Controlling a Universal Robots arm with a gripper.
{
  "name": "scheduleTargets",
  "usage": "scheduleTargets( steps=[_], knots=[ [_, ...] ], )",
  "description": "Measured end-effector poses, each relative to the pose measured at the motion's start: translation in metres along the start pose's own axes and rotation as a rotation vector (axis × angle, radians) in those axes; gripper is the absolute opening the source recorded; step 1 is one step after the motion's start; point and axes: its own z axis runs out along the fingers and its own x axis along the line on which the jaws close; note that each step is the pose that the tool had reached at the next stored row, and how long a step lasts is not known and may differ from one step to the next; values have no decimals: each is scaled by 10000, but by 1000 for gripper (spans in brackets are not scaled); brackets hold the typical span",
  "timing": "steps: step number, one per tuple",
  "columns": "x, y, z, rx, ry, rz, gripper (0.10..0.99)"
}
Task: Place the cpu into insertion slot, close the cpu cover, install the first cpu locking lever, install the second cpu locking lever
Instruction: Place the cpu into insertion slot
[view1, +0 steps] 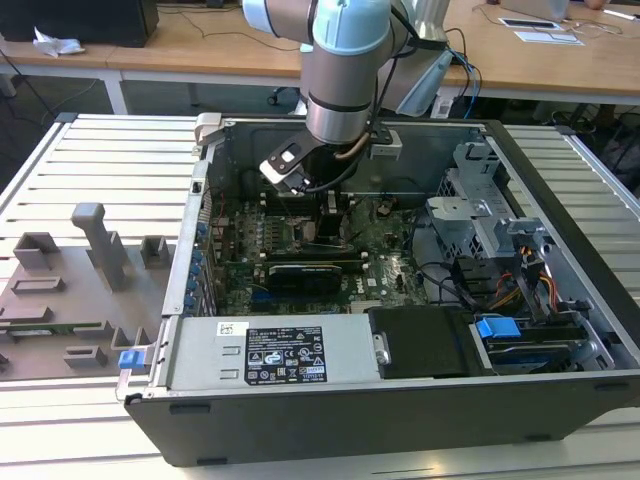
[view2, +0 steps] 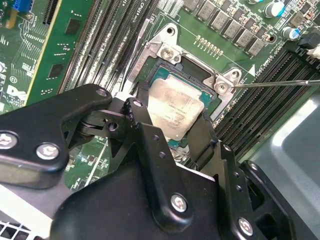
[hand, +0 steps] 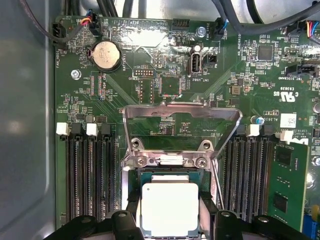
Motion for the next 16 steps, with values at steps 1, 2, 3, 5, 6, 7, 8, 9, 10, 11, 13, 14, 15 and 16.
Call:
scheduleTargets(
  steps=[1, 2, 3, 5, 6, 7, 8, 9, 10, 11, 13, 14, 15, 16],
  knots=[
    [0, 0, 1, -1, 6, 2, 545],
    [0, 0, 1, -2, 10, 6, 545],
    [0, 0, 1, -1, 12, 10, 545],
    [0, -1, 1, -1, 12, 13, 545],
    [0, -1, 2, -2, 13, 13, 545],
    [-1, -1, 2, -1, 13, 14, 545],
    [-1, -2, 2, -2, 13, 13, 545],
    [0, -2, 2, -2, 14, 13, 545],
    [-1, -3, 1, -5, 14, 14, 545],
    [-1, -3, 0, -6, 14, 14, 545],
    [1, -2, -12, -9, 20, 17, 545],
    [0, -4, -13, -8, 20, 26, 545],
    [-1, -5, -14, -5, 24, 36, 545],
    [-1, -6, -14, -4, 29, 62, 545]
  ],
)
